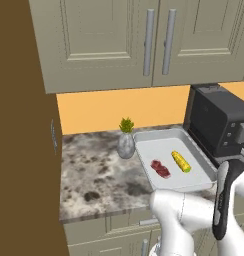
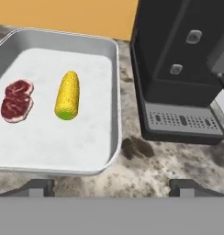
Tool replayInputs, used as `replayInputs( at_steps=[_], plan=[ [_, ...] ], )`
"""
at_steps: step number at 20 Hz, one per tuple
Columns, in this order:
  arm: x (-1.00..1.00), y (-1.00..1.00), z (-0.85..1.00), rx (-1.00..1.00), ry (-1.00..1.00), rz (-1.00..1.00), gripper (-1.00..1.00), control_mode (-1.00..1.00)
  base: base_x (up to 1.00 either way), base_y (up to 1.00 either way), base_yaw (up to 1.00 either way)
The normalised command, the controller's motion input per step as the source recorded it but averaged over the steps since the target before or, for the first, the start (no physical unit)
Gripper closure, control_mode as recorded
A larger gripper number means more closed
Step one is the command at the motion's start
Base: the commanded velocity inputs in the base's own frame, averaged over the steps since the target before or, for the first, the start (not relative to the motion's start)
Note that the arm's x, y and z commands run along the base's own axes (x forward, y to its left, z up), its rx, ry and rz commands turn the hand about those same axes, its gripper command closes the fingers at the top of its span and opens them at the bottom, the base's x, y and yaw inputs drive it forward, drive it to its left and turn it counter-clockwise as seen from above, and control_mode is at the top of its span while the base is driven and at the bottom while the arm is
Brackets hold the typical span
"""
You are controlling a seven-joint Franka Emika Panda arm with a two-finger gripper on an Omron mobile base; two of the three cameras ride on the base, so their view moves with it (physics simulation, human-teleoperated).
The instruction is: Place one corn and one steak in each tupperware on the nearby counter, to pack two identical lunches.
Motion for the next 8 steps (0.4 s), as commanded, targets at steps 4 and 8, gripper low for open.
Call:
replayInputs(
  at_steps=[4, 8],
  plan=[
    [-0.25, -0.56, 0.6, 0.06, 0.0, 0.0, -1.0, -1.0, 0.0, 0.0, 0.0],
    [-0.04, -0.38, 0.82, 0.04, 0.0, 0.0, -1.0, -1.0, 0.0, 0.0, 0.0]
  ],
)
